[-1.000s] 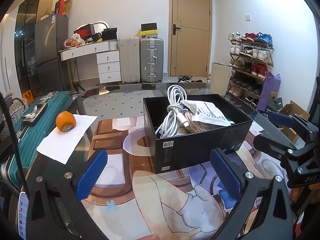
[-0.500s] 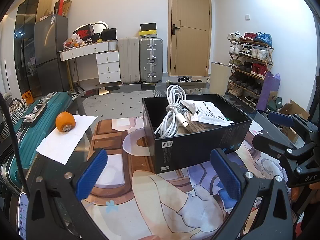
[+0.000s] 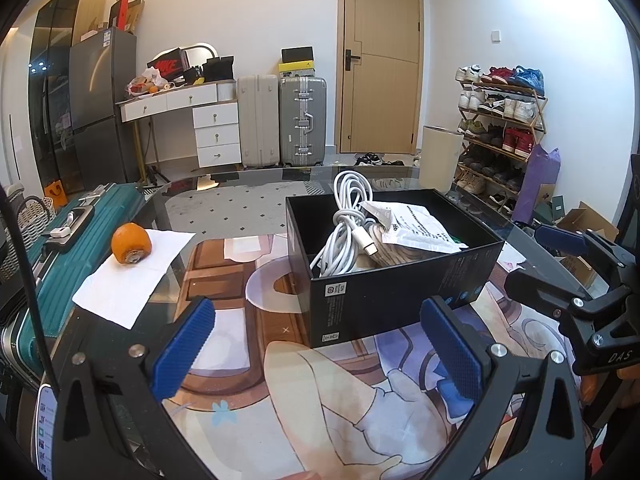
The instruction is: Organize soft objects
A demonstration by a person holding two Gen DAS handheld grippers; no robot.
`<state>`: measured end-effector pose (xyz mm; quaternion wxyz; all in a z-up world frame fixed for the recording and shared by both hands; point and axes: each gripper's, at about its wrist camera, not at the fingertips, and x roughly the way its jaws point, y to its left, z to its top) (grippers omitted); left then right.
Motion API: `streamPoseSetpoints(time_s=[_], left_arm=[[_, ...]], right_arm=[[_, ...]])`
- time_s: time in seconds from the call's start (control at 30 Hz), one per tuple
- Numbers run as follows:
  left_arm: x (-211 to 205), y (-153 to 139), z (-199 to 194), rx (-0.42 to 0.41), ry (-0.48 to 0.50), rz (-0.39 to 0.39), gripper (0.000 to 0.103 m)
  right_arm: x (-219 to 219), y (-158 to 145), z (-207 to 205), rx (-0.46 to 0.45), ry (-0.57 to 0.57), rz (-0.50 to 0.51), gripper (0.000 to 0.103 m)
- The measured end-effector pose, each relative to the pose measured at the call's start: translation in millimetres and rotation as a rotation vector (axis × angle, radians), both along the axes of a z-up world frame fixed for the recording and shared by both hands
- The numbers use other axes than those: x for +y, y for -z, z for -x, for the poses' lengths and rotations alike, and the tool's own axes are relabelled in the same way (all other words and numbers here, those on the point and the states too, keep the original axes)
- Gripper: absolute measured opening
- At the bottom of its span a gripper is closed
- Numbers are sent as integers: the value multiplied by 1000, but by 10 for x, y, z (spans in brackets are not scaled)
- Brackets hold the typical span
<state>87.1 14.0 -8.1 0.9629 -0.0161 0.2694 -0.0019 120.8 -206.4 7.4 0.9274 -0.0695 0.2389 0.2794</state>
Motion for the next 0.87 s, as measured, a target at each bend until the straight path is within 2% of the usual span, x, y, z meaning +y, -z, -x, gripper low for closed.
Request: streamPoseSetpoints(time_s=[0.87], left_arm=[[0, -33, 22, -7, -2, -8, 103]], right_arm=[[4, 15, -23, 3, 0, 0, 102]])
